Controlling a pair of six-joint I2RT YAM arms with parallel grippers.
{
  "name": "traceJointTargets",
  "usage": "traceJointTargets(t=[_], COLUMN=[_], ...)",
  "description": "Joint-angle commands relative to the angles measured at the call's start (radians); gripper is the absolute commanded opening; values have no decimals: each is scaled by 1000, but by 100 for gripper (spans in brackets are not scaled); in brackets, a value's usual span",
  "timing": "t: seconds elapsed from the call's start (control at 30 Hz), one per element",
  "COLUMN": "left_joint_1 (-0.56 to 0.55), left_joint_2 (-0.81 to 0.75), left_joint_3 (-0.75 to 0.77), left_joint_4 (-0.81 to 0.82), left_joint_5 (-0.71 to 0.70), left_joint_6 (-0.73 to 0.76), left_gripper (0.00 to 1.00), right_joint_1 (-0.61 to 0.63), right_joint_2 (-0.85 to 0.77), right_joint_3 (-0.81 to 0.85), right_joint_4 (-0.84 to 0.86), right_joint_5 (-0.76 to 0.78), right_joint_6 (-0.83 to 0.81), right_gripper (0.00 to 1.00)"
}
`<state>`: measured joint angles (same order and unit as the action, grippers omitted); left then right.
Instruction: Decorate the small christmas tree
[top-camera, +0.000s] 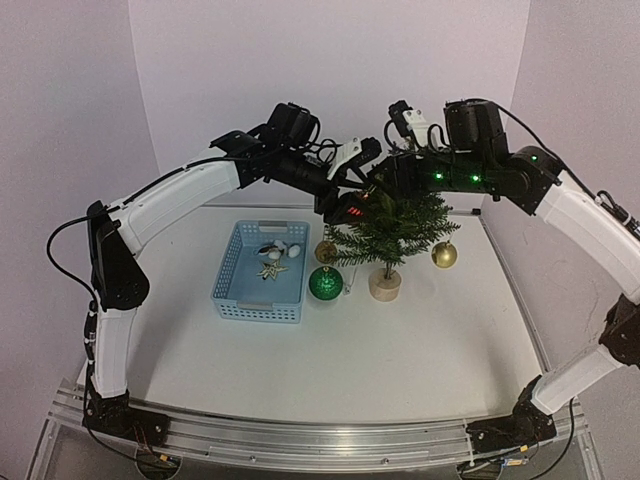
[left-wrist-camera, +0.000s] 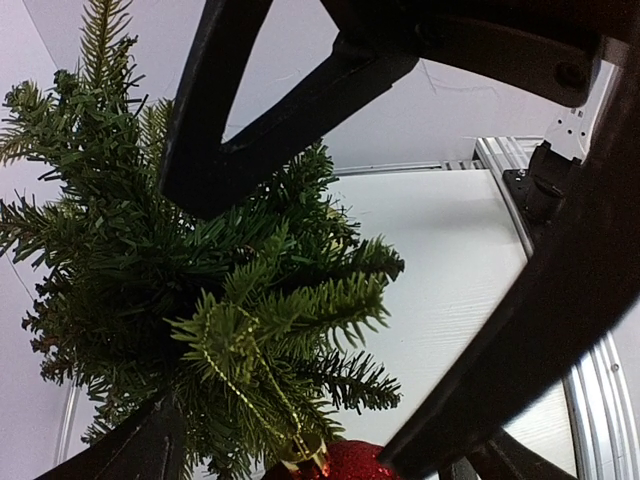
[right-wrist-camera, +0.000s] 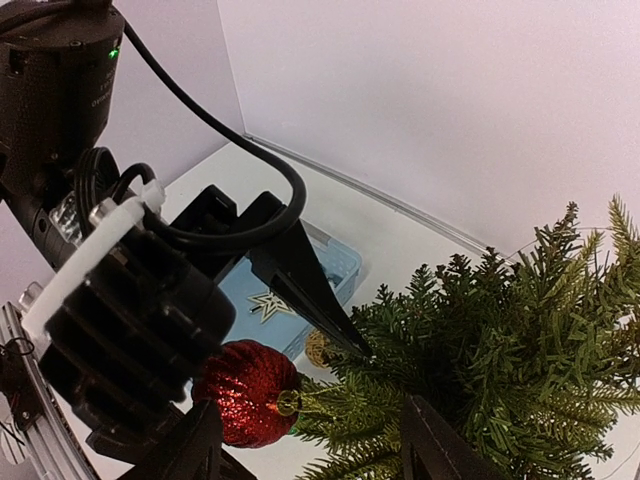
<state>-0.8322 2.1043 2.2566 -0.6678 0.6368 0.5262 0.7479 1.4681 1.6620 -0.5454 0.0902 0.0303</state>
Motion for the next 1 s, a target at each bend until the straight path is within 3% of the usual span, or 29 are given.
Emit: traceJointTargets(t=[0.0, 0.6, 0.97], left_joint_1=[-4, -4, 10], left_joint_2=[-19, -34, -53], left_joint_3=[40, 114, 224], left_joint_4=[16, -21, -95], left_joint_5=[33, 126, 52], left_joint_6=[12, -55, -36], left_gripper=[87, 97, 97], right_joint_1=[3, 2, 2], right_joint_2=[-2, 6, -13], right_joint_3=[47, 66, 70], right_joint_4=[30, 30, 30], right_joint_5=[9, -9, 39], right_joint_6=[13, 25, 63], right_gripper=[61, 63, 65])
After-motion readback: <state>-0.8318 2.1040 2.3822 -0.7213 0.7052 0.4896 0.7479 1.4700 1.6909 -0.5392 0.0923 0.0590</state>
